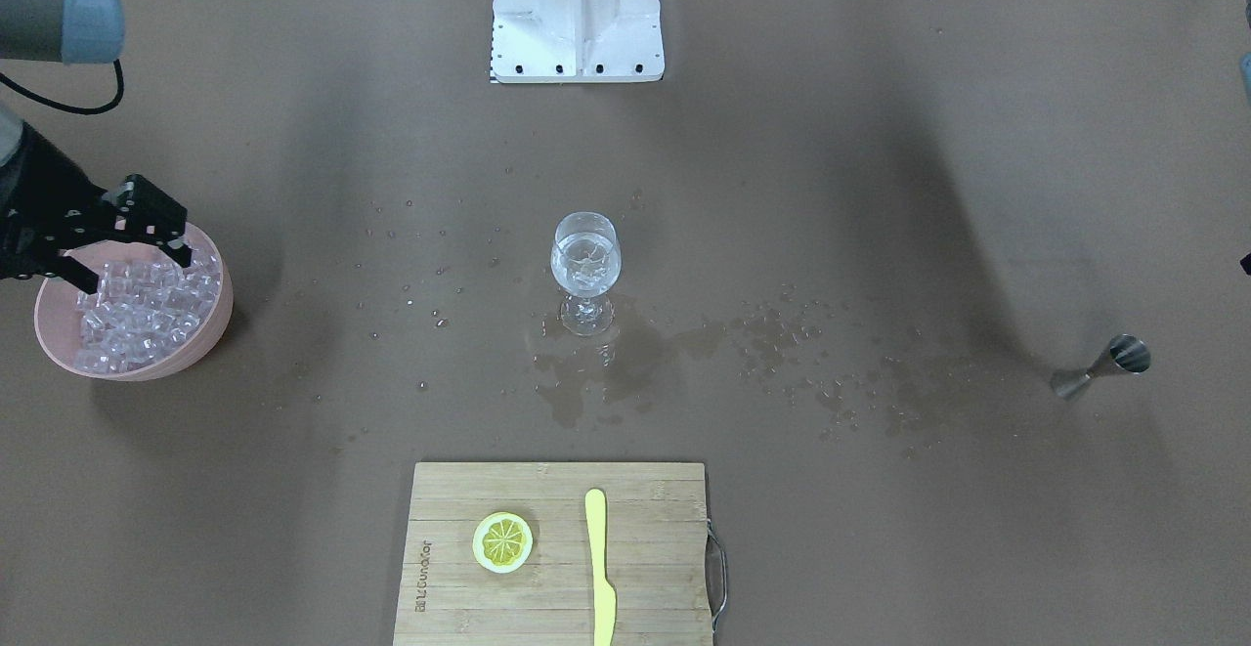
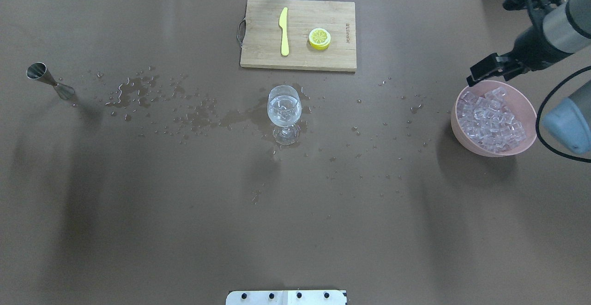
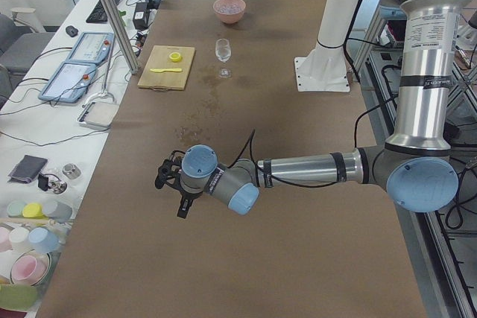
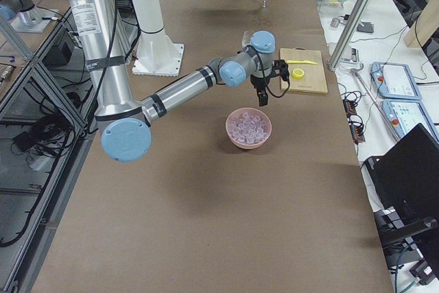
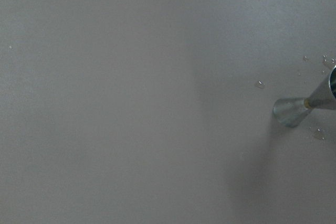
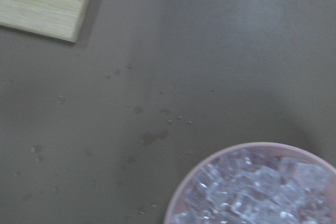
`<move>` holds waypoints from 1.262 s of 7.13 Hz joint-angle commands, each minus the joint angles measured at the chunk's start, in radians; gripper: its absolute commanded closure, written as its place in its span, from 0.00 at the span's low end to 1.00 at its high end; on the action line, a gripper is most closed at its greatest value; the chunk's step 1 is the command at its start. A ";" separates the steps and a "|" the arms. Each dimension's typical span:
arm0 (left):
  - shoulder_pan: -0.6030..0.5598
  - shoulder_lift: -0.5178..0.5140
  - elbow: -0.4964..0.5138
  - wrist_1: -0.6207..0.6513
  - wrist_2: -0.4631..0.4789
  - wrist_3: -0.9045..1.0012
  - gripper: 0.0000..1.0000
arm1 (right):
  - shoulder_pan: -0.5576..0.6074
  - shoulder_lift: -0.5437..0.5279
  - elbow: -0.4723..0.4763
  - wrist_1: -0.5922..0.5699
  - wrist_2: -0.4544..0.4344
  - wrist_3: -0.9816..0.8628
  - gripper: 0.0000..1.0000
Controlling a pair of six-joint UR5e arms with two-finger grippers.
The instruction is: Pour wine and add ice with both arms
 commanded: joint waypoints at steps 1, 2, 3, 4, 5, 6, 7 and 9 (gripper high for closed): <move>0.001 -0.008 0.007 0.006 -0.003 0.000 0.02 | 0.162 -0.155 -0.005 -0.022 0.047 -0.329 0.00; 0.001 -0.007 0.010 0.008 -0.005 0.000 0.02 | 0.199 -0.206 -0.022 -0.024 0.045 -0.441 0.00; 0.001 0.001 0.010 0.008 -0.006 0.000 0.02 | 0.213 -0.210 -0.068 -0.022 0.047 -0.504 0.00; 0.000 0.004 0.010 0.008 -0.008 0.000 0.02 | 0.224 -0.207 -0.105 -0.016 0.047 -0.555 0.00; 0.001 -0.005 0.007 0.046 -0.029 0.000 0.02 | 0.227 -0.199 -0.116 -0.013 0.044 -0.571 0.00; 0.000 -0.031 -0.002 0.107 -0.072 0.001 0.02 | 0.227 -0.196 -0.116 -0.016 0.044 -0.571 0.00; 0.000 -0.040 -0.003 0.123 -0.080 0.006 0.02 | 0.227 -0.190 -0.116 -0.018 0.042 -0.570 0.00; 0.001 -0.054 0.007 0.130 -0.080 0.012 0.02 | 0.227 -0.176 -0.133 -0.018 0.038 -0.570 0.00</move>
